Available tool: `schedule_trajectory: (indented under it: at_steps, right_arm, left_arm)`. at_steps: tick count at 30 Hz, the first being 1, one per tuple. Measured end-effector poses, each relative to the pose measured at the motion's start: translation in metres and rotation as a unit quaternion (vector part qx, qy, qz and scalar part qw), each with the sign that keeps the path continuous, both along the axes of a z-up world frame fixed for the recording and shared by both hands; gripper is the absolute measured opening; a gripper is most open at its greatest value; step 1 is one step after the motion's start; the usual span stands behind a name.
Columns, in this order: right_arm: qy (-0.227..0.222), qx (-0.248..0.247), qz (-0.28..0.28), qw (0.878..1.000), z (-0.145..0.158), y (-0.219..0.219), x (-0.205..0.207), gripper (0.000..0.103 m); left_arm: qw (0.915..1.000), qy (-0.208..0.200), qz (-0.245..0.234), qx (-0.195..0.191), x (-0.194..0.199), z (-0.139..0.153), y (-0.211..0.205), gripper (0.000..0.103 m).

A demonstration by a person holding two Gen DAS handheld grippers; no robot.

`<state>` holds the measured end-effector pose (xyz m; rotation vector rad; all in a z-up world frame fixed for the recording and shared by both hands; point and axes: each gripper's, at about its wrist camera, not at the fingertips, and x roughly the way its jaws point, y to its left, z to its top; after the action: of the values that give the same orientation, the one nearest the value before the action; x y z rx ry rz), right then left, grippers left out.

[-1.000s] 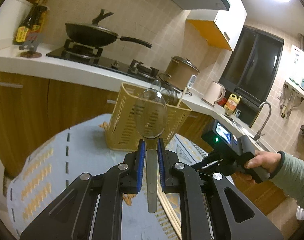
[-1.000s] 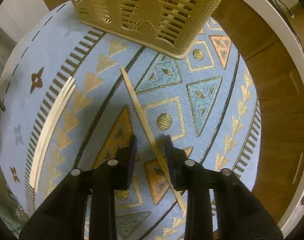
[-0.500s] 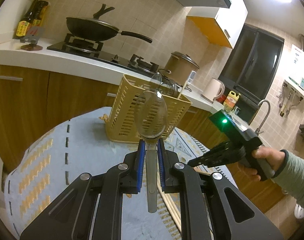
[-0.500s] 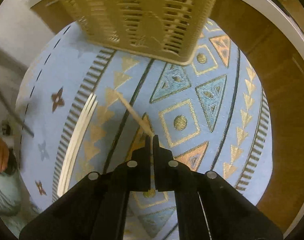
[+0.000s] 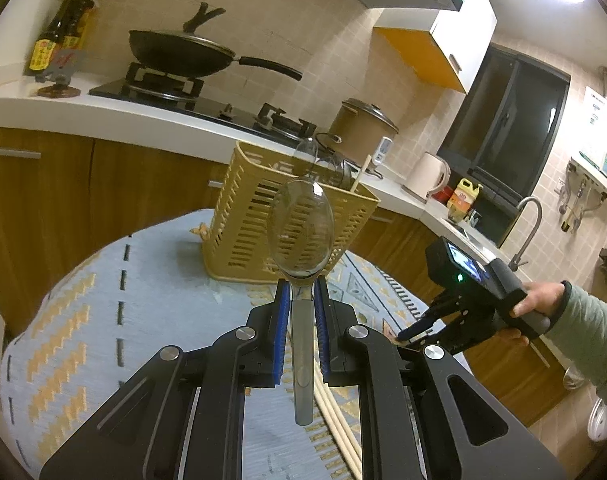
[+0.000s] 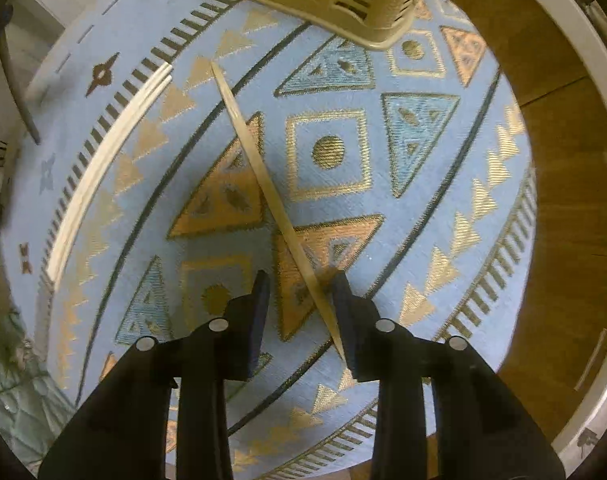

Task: Organize utensils
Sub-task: 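Lower the right tool to the table and grasp a wooden chopstick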

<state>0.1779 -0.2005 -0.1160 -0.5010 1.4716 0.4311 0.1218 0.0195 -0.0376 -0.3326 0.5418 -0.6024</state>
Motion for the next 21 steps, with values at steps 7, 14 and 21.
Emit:
schedule_trajectory:
  at_steps: [7, 14, 21]
  right_arm:
    - [0.014, 0.029, -0.033, 0.999, 0.007, -0.016, 0.002, 0.0]
    - [0.011, 0.072, -0.116, 0.991, 0.012, -0.024, -0.006, 0.0]
    - [-0.037, 0.024, -0.007, 0.999, 0.026, 0.02, -0.02, 0.0]
  left_arm:
    - [1.0, 0.002, -0.004, -0.001, 0.005, 0.0, -0.002, 0.011]
    - [0.9999, 0.008, -0.01, -0.01, 0.006, -0.007, 0.002, 0.011]
    - [0.9999, 0.002, -0.007, -0.015, 0.003, -0.004, 0.006, 0.011]
